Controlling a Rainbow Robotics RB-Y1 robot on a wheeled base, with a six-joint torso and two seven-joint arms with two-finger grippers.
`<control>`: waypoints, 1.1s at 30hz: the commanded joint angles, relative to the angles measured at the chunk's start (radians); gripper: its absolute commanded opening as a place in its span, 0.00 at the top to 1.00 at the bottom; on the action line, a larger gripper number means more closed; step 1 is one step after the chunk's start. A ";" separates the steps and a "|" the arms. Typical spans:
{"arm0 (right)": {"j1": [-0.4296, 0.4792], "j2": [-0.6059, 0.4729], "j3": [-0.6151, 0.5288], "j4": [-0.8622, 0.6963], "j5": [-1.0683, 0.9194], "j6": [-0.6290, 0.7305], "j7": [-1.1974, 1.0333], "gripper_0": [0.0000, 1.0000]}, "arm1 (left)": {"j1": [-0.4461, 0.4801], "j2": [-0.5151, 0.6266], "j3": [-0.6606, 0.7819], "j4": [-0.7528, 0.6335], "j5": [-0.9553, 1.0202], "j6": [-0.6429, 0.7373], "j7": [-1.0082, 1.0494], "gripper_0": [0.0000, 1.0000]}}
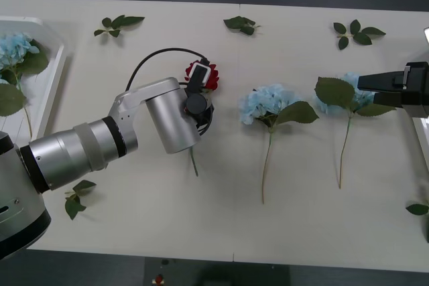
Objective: Put the red flowers into the right box and the blue flowers into the left box
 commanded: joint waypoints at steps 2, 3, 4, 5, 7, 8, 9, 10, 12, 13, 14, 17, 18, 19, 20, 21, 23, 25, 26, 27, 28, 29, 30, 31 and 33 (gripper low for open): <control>-0.035 0.025 -0.011 -0.020 -0.083 -0.002 -0.021 0.00 | -0.033 -0.002 0.010 0.004 0.017 -0.008 0.013 0.70; -0.038 0.030 -0.012 -0.019 -0.095 -0.002 -0.022 0.00 | -0.031 -0.002 0.010 0.005 0.017 -0.008 0.016 0.76; -0.042 0.034 -0.014 -0.019 -0.109 -0.002 -0.025 0.00 | -0.031 -0.002 0.010 0.004 0.020 -0.008 0.018 0.82; -0.046 0.039 -0.014 -0.019 -0.118 -0.002 -0.027 0.00 | -0.031 -0.002 0.010 0.005 0.020 -0.008 0.020 0.86; -0.050 0.048 -0.018 -0.020 -0.141 -0.002 -0.032 0.00 | -0.031 -0.002 0.008 0.005 0.026 -0.008 0.026 0.94; -0.050 0.053 -0.022 -0.020 -0.149 -0.002 -0.033 0.00 | -0.031 -0.002 0.010 0.004 0.032 -0.008 0.029 0.98; -0.050 0.053 -0.025 -0.020 -0.154 -0.002 -0.033 0.00 | -0.031 -0.002 0.010 0.005 0.035 -0.008 0.030 0.99; -0.050 0.056 -0.026 -0.019 -0.163 -0.001 -0.033 0.00 | -0.031 -0.002 0.010 0.004 0.037 -0.008 0.033 1.00; -0.049 0.059 -0.031 -0.020 -0.175 0.008 -0.033 0.00 | -0.031 -0.001 0.010 0.004 0.037 -0.008 0.038 1.00; -0.050 0.062 -0.037 -0.020 -0.184 0.015 -0.035 0.00 | -0.033 0.001 0.010 0.004 0.035 -0.008 0.041 1.00; -0.050 0.068 -0.043 -0.020 -0.201 0.022 -0.033 0.00 | -0.031 0.001 0.010 0.004 0.034 -0.008 0.044 1.00; -0.050 0.085 -0.055 -0.019 -0.266 0.024 -0.035 0.00 | -0.037 0.008 0.010 -0.005 0.031 -0.008 0.052 1.00; -0.049 0.093 -0.060 -0.019 -0.295 0.024 -0.036 0.00 | -0.037 0.015 0.016 -0.016 0.031 -0.008 0.055 1.00; -0.050 0.097 -0.061 -0.020 -0.315 0.022 -0.038 0.00 | -0.037 0.022 0.022 -0.030 0.031 -0.008 0.058 1.00; -0.050 0.102 -0.060 -0.019 -0.341 0.019 -0.038 0.00 | -0.037 0.033 0.028 -0.053 0.032 -0.008 0.059 1.00; -0.050 0.103 -0.060 -0.020 -0.359 0.018 -0.039 0.00 | -0.037 0.045 0.034 -0.076 0.034 -0.008 0.063 1.00; -0.050 0.109 -0.057 -0.019 -0.390 0.018 -0.041 0.00 | -0.036 0.070 0.043 -0.124 0.046 -0.008 0.073 1.00; -0.050 0.113 -0.055 -0.020 -0.421 0.019 -0.044 0.00 | -0.034 0.107 0.066 -0.185 0.097 -0.008 0.081 1.00; -0.050 0.111 -0.054 -0.019 -0.431 0.018 -0.047 0.00 | -0.034 0.123 0.072 -0.214 0.118 -0.008 0.084 1.00; -0.050 0.113 -0.054 -0.019 -0.442 0.018 -0.048 0.00 | -0.034 0.140 0.082 -0.249 0.138 -0.008 0.087 1.00; -0.050 0.113 -0.052 -0.020 -0.450 0.019 -0.052 0.00 | -0.034 0.154 0.089 -0.274 0.157 -0.008 0.092 1.00; -0.050 0.111 -0.052 -0.019 -0.457 0.021 -0.056 0.00 | -0.034 0.173 0.102 -0.308 0.189 -0.008 0.096 1.00; -0.050 0.113 -0.052 -0.019 -0.459 0.022 -0.058 0.00 | -0.034 0.179 0.105 -0.321 0.198 -0.008 0.098 1.00; -0.050 0.113 -0.052 -0.020 -0.462 0.028 -0.064 0.00 | -0.034 0.197 0.118 -0.361 0.224 -0.008 0.105 1.00; -0.050 0.113 -0.051 -0.019 -0.468 0.030 -0.071 0.00 | -0.034 0.216 0.137 -0.410 0.253 -0.008 0.116 1.00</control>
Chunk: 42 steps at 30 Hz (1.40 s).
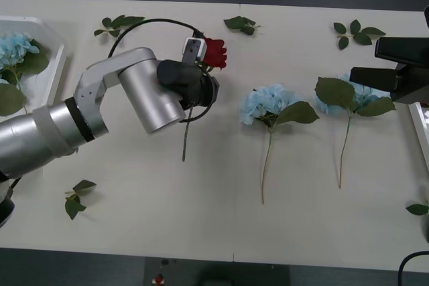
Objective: Put the red flowers into the right box and the blue flowers into the left box
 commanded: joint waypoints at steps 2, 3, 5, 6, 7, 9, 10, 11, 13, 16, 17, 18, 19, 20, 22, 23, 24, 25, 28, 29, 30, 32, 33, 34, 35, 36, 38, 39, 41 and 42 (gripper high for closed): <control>-0.013 -0.005 -0.003 -0.017 -0.025 0.001 -0.077 0.00 | -0.034 0.062 0.061 -0.159 0.074 -0.009 0.087 1.00; -0.015 -0.003 -0.001 -0.017 -0.029 0.003 -0.079 0.00 | -0.034 0.066 0.069 -0.187 0.075 -0.012 0.118 1.00; -0.018 -0.005 -0.001 -0.017 -0.035 0.003 -0.081 0.00 | -0.034 0.074 0.088 -0.247 0.074 -0.026 0.201 1.00; -0.018 -0.005 -0.001 -0.017 -0.037 0.001 -0.081 0.00 | -0.034 0.075 0.095 -0.262 0.072 -0.029 0.224 1.00; -0.021 -0.005 -0.001 -0.017 -0.038 0.003 -0.077 0.00 | -0.034 0.074 0.105 -0.293 0.065 -0.035 0.264 1.00; -0.027 -0.005 -0.001 -0.017 -0.034 0.003 -0.070 0.00 | -0.036 0.069 0.124 -0.334 0.052 -0.044 0.314 1.00; -0.035 -0.006 -0.006 -0.017 -0.020 0.012 -0.065 0.00 | -0.036 0.062 0.141 -0.360 0.048 -0.049 0.348 1.00; -0.047 -0.008 -0.012 -0.017 0.011 0.029 -0.058 0.00 | -0.040 0.051 0.157 -0.388 0.040 -0.052 0.385 1.00; -0.065 -0.014 -0.015 -0.017 0.051 0.050 -0.047 0.00 | -0.048 0.029 0.176 -0.419 0.017 -0.052 0.432 1.00; -0.088 -0.023 -0.017 -0.017 0.098 0.073 -0.030 0.00 | -0.073 -0.026 0.197 -0.440 -0.027 -0.052 0.517 1.00; -0.095 -0.025 -0.017 -0.017 0.109 0.078 -0.024 0.00 | -0.083 -0.044 0.197 -0.440 -0.047 -0.052 0.544 1.00; -0.099 -0.025 -0.017 -0.017 0.118 0.081 -0.019 0.00 | -0.094 -0.063 0.197 -0.440 -0.069 -0.051 0.573 1.00; -0.105 -0.028 -0.015 -0.017 0.130 0.084 -0.011 0.00 | -0.110 -0.089 0.197 -0.437 -0.099 -0.046 0.615 1.00; -0.105 -0.028 -0.015 -0.017 0.130 0.084 -0.011 0.00 | -0.110 -0.089 0.197 -0.437 -0.099 -0.046 0.615 1.00; -0.114 -0.029 -0.006 -0.017 0.144 0.084 0.002 0.00 | -0.146 -0.139 0.197 -0.417 -0.152 -0.046 0.690 1.00; -0.118 -0.029 -0.001 -0.017 0.150 0.084 0.010 0.00 | -0.162 -0.161 0.197 -0.406 -0.162 -0.046 0.727 1.00; -0.121 -0.028 0.000 -0.017 0.152 0.084 0.013 0.00 | -0.168 -0.169 0.197 -0.403 -0.164 -0.046 0.739 1.00; -0.122 -0.028 0.003 -0.017 0.155 0.084 0.018 0.00 | -0.179 -0.185 0.197 -0.402 -0.176 -0.046 0.762 1.00; -0.124 -0.025 0.017 -0.017 0.155 0.076 0.025 0.00 | -0.188 -0.215 0.197 -0.400 -0.222 -0.046 0.813 1.00; -0.122 -0.025 0.026 -0.017 0.156 0.069 0.028 0.00 | -0.188 -0.224 0.197 -0.400 -0.242 -0.046 0.830 1.00; -0.124 -0.025 0.034 -0.017 0.156 0.063 0.031 0.00 | -0.188 -0.231 0.197 -0.399 -0.254 -0.046 0.845 1.00; -0.124 -0.025 0.046 -0.017 0.155 0.046 0.035 0.00 | -0.189 -0.234 0.197 -0.400 -0.259 -0.046 0.848 1.00; -0.124 -0.025 0.054 -0.017 0.155 0.038 0.038 0.00 | -0.189 -0.234 0.197 -0.400 -0.259 -0.046 0.846 1.00; -0.127 -0.025 0.062 -0.017 0.152 0.032 0.039 0.00 | -0.188 -0.236 0.197 -0.399 -0.259 -0.046 0.845 1.00; -0.128 -0.025 0.065 -0.017 0.149 0.026 0.041 0.00 | -0.188 -0.234 0.197 -0.400 -0.261 -0.046 0.845 1.00; -0.128 -0.025 0.068 -0.017 0.146 0.024 0.041 0.05 | -0.188 -0.234 0.197 -0.400 -0.261 -0.046 0.845 1.00; -0.134 -0.025 0.075 -0.017 0.137 0.018 0.041 0.25 | -0.188 -0.234 0.197 -0.399 -0.259 -0.046 0.843 1.00; -0.136 -0.025 0.080 -0.017 0.129 0.014 0.035 0.53 | -0.188 -0.234 0.197 -0.399 -0.261 -0.046 0.843 1.00; -0.136 -0.025 0.091 -0.017 0.120 0.003 0.031 0.93 | -0.188 -0.234 0.197 -0.399 -0.262 -0.044 0.843 1.00; -0.136 -0.025 0.091 -0.017 0.118 0.001 0.033 0.98 | -0.188 -0.234 0.197 -0.399 -0.264 -0.046 0.843 1.00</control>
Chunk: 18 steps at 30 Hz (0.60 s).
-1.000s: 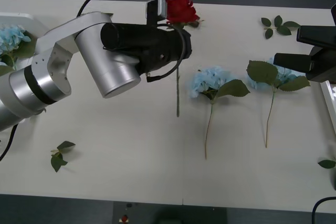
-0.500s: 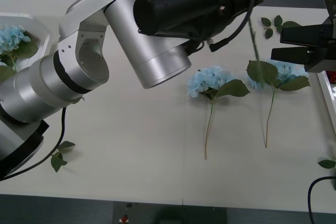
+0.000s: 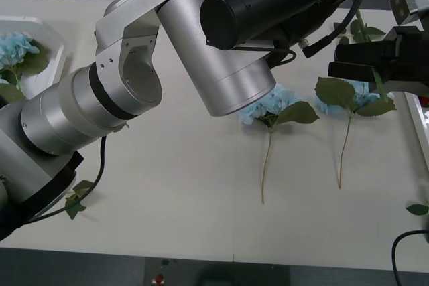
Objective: Put the red flowers into the right box and the blue flowers into the left box
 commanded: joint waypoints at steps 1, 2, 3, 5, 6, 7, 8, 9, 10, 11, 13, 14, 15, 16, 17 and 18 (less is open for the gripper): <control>-0.030 -0.024 -0.002 -0.018 -0.020 -0.028 0.009 1.00 | -0.028 0.003 0.000 -0.012 -0.013 -0.002 0.012 1.00; -0.032 -0.024 -0.002 -0.018 -0.020 -0.028 0.009 1.00 | -0.028 0.003 0.000 -0.012 -0.013 -0.002 0.012 1.00; -0.032 -0.024 -0.002 -0.018 -0.020 -0.028 0.009 1.00 | -0.028 0.003 0.000 -0.012 -0.013 -0.002 0.012 1.00; -0.030 -0.024 0.000 -0.018 -0.025 -0.028 0.009 1.00 | -0.028 0.003 0.000 -0.012 -0.013 -0.004 0.013 1.00; -0.030 -0.024 -0.002 -0.018 -0.028 -0.028 0.007 1.00 | -0.028 0.003 0.000 -0.012 -0.013 -0.004 0.013 1.00; -0.032 -0.024 -0.002 -0.018 -0.031 -0.028 0.007 1.00 | -0.028 0.003 0.000 -0.010 -0.013 -0.004 0.012 1.00; -0.032 -0.024 -0.002 -0.018 -0.033 -0.028 0.006 1.00 | -0.028 0.003 0.000 -0.010 -0.014 -0.004 0.012 1.00; -0.032 -0.024 -0.002 -0.018 -0.034 -0.028 0.006 1.00 | -0.028 0.003 0.000 -0.009 -0.014 -0.004 0.012 1.00; -0.032 -0.024 -0.002 -0.018 -0.037 -0.028 0.006 1.00 | -0.028 0.003 0.000 -0.007 -0.016 -0.002 0.012 1.00; -0.030 -0.024 -0.002 -0.018 -0.039 -0.030 0.004 1.00 | -0.028 0.003 0.000 -0.007 -0.019 -0.004 0.013 1.00; -0.030 -0.024 -0.002 -0.018 -0.040 -0.028 0.006 1.00 | -0.028 0.003 0.000 -0.005 -0.020 -0.004 0.015 1.00; -0.032 -0.024 -0.002 -0.018 -0.040 -0.030 0.006 1.00 | -0.028 0.003 0.000 -0.005 -0.022 -0.002 0.013 1.00; -0.032 -0.024 -0.002 -0.018 -0.040 -0.028 0.006 1.00 | -0.028 0.003 0.000 -0.005 -0.030 -0.002 0.016 1.00; -0.030 -0.024 -0.002 -0.018 -0.040 -0.030 0.006 1.00 | -0.028 0.003 0.000 -0.005 -0.031 -0.004 0.016 1.00; -0.032 -0.024 -0.002 -0.018 -0.040 -0.028 0.007 1.00 | -0.028 0.003 0.000 -0.007 -0.028 -0.002 0.021 0.99; -0.030 -0.024 -0.002 -0.018 -0.040 -0.028 0.009 1.00 | -0.028 0.003 0.000 -0.005 -0.028 0.001 0.022 0.96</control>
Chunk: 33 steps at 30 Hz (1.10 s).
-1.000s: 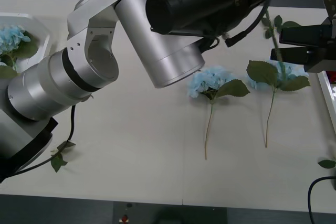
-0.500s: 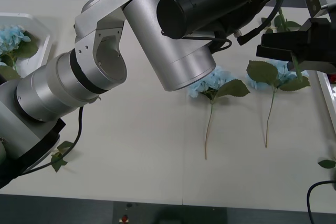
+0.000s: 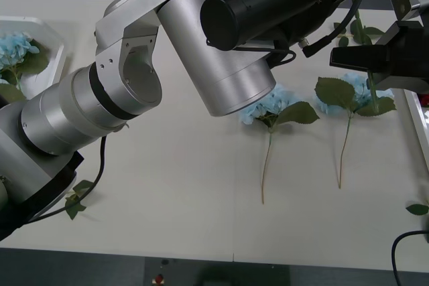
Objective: Put the red flowers into the right box and the blue flowers into the left box
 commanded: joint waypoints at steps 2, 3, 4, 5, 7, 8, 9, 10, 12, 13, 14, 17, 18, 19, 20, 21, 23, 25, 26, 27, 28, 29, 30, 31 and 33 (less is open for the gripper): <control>-0.030 -0.024 -0.007 -0.018 -0.018 0.001 0.009 1.00 | -0.028 0.003 0.000 -0.007 -0.026 0.016 0.022 0.24; -0.030 -0.024 -0.007 -0.018 -0.018 0.001 0.009 1.00 | -0.030 0.001 0.000 -0.007 -0.027 0.022 0.022 0.04; -0.028 -0.024 -0.007 -0.018 -0.018 0.001 0.009 1.00 | -0.028 -0.002 0.000 -0.007 -0.034 0.024 0.024 0.00; -0.028 -0.024 -0.007 -0.018 -0.018 0.001 0.009 1.00 | -0.028 -0.002 0.000 -0.007 -0.041 0.024 0.024 0.00; -0.027 -0.024 -0.007 -0.018 -0.018 0.001 0.011 1.00 | -0.028 -0.002 0.000 -0.007 -0.047 0.024 0.026 0.00; -0.027 -0.024 -0.007 -0.018 -0.018 0.001 0.009 1.00 | -0.028 0.000 0.002 -0.007 -0.047 0.024 0.029 0.00; -0.028 -0.024 -0.009 -0.016 -0.018 0.001 0.009 1.00 | -0.028 -0.002 0.002 -0.007 -0.050 0.024 0.032 0.00; -0.028 -0.023 -0.009 -0.018 -0.018 0.001 0.009 1.00 | -0.028 -0.002 0.002 -0.007 -0.050 0.024 0.033 0.00; -0.027 -0.024 -0.011 -0.018 -0.018 0.001 0.009 1.00 | -0.028 0.000 0.004 -0.005 -0.057 0.024 0.036 0.00; -0.028 -0.024 -0.011 -0.018 -0.018 0.001 0.009 1.00 | -0.027 0.003 0.005 -0.007 -0.061 0.024 0.039 0.00; -0.027 -0.024 -0.014 -0.018 -0.018 0.001 0.009 1.00 | -0.027 0.006 0.007 -0.007 -0.061 0.024 0.041 0.00; -0.027 -0.024 -0.024 -0.018 -0.016 0.008 0.004 1.00 | -0.027 0.023 0.014 -0.009 -0.060 0.024 0.044 0.00; -0.027 -0.027 -0.032 -0.018 -0.010 0.016 0.003 1.00 | -0.027 0.034 0.019 -0.010 -0.057 0.024 0.044 0.00; -0.027 -0.027 -0.040 -0.018 -0.004 0.022 0.003 1.00 | -0.027 0.041 0.022 -0.013 -0.055 0.024 0.042 0.00; -0.027 -0.031 -0.052 -0.018 0.009 0.036 0.001 1.00 | -0.021 0.057 0.028 -0.021 -0.047 0.024 0.042 0.00; -0.027 -0.034 -0.067 -0.018 0.024 0.051 -0.002 1.00 | -0.010 0.074 0.036 -0.036 -0.040 0.024 0.041 0.00; -0.027 -0.040 -0.089 -0.018 0.047 0.076 -0.005 1.00 | 0.013 0.106 0.053 -0.064 -0.015 0.012 0.036 0.00; -0.016 -0.050 -0.119 -0.018 0.078 0.096 -0.009 1.00 | 0.051 0.161 0.077 -0.104 0.032 -0.024 0.021 0.00; -0.008 -0.060 -0.130 -0.018 0.090 0.099 -0.009 1.00 | 0.076 0.195 0.091 -0.131 0.052 -0.039 -0.001 0.00; -0.004 -0.066 -0.135 -0.016 0.096 0.099 -0.009 1.00 | 0.091 0.210 0.097 -0.145 0.063 -0.045 -0.013 0.00; 0.007 -0.078 -0.144 -0.018 0.107 0.096 -0.009 1.00 | 0.122 0.242 0.119 -0.176 0.086 -0.059 -0.039 0.00; 0.019 -0.090 -0.153 -0.018 0.121 0.094 -0.009 1.00 | 0.159 0.273 0.137 -0.206 0.111 -0.076 -0.068 0.00; 0.025 -0.095 -0.159 -0.018 0.128 0.094 -0.009 1.00 | 0.176 0.287 0.146 -0.222 0.120 -0.083 -0.080 0.00; 0.039 -0.104 -0.173 -0.018 0.144 0.093 -0.009 1.00 | 0.214 0.314 0.165 -0.248 0.144 -0.103 -0.109 0.00; 0.061 -0.118 -0.190 -0.018 0.167 0.093 -0.009 1.00 | 0.265 0.354 0.188 -0.285 0.180 -0.123 -0.159 0.00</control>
